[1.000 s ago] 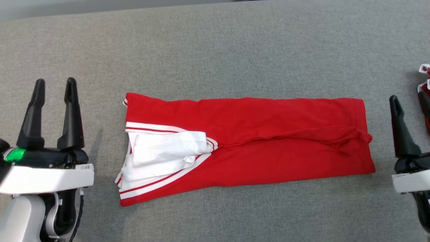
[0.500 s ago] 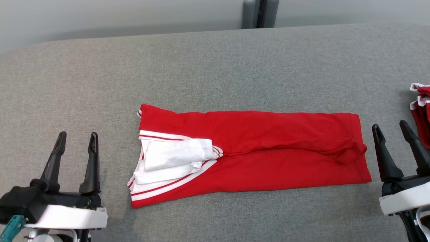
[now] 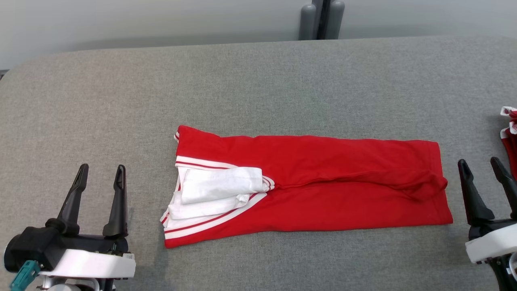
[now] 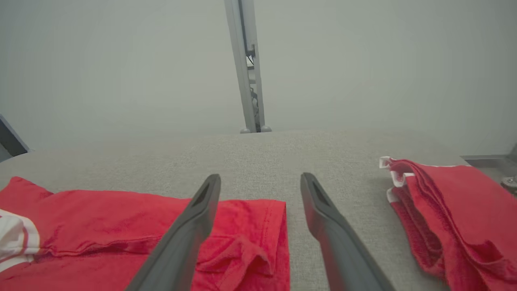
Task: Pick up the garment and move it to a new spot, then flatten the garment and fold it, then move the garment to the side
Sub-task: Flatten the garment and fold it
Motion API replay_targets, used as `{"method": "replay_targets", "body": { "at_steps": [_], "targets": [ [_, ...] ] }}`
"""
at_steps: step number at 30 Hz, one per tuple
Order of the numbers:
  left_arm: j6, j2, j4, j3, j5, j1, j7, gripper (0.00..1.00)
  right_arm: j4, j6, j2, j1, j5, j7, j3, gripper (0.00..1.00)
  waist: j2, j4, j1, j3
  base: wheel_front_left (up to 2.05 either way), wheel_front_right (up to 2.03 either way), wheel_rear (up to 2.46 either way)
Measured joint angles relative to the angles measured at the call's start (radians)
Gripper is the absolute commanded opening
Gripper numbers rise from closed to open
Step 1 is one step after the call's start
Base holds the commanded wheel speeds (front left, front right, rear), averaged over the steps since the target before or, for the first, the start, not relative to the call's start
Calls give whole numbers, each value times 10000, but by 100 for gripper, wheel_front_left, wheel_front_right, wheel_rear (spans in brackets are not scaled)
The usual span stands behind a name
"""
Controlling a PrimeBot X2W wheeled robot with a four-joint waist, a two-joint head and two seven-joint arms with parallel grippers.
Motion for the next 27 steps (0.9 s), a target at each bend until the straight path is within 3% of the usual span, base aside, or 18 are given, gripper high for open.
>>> {"method": "replay_targets", "body": {
  "at_steps": [7, 18, 19, 20, 22, 27],
  "targets": [
    [-92, -173, -25, -130, 132, -417, 0, 100, 1879, -2, -403, -687, 759, 311, 192, 100, 0, 172, 0, 587, 0, 0, 0],
    [-284, -366, 136, -146, 242, -917, 0, 100, 4103, -2, -529, -1851, 1962, 209, 1722, 100, 0, 501, 0, 1214, 0, 0, 0],
    [-305, -391, 151, -127, 249, -952, 0, 100, 4169, -2, -570, -1913, 2174, 221, 1896, 91, 0, 505, 0, 1225, 0, 0, 0],
    [-313, -412, 155, -109, 255, -986, 0, 100, 4236, -4, -621, -1958, 2366, 278, 2040, 45, 0, 501, 0, 1230, 0, 0, 0],
    [-316, -426, 159, -84, 267, -1002, 0, 100, 4240, -6, -685, -2017, 2508, 293, 2228, 0, 0, 493, 0, 1232, 0, 0, 0],
    [-322, -470, 180, 56, 314, -1010, 0, 100, 4157, 2, -928, -2128, 3333, 148, 2917, 0, 0, 381, 0, 1224, 0, 0, 0]
  ]
}}
